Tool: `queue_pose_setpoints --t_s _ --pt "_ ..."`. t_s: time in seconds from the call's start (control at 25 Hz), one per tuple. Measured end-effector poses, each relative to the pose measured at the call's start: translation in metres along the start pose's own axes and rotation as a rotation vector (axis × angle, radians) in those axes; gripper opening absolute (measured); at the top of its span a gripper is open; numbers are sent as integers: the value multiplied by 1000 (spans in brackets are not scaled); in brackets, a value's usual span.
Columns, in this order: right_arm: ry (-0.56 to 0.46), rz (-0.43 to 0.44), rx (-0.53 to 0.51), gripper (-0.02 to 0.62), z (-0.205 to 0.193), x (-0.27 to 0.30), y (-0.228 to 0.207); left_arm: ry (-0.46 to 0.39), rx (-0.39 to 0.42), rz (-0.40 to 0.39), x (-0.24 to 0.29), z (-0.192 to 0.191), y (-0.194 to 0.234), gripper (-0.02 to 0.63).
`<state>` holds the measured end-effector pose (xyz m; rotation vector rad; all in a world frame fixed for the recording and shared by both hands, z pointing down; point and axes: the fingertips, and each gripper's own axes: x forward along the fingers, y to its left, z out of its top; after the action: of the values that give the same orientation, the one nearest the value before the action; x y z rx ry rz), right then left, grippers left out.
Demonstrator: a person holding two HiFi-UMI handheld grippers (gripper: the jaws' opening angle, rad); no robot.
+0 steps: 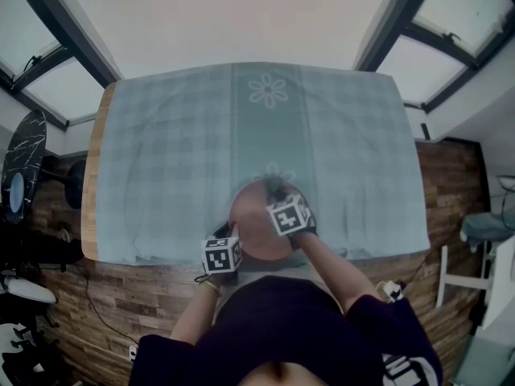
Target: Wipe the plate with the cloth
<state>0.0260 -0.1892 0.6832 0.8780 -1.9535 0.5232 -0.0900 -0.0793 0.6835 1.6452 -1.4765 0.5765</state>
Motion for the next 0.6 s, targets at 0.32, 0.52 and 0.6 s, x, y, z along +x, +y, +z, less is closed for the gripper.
queue_pose_setpoints --t_s 0.32,0.52,0.6 --pt "-1 50 -57 32 5 5 24 2 1 -4 -3 2 -2 64" --pt "-7 88 -77 32 7 5 37 -2 0 3 -1 2 0 66" --pt "-7 108 -89 32 6 5 44 -2 0 6 0 1 1 66"
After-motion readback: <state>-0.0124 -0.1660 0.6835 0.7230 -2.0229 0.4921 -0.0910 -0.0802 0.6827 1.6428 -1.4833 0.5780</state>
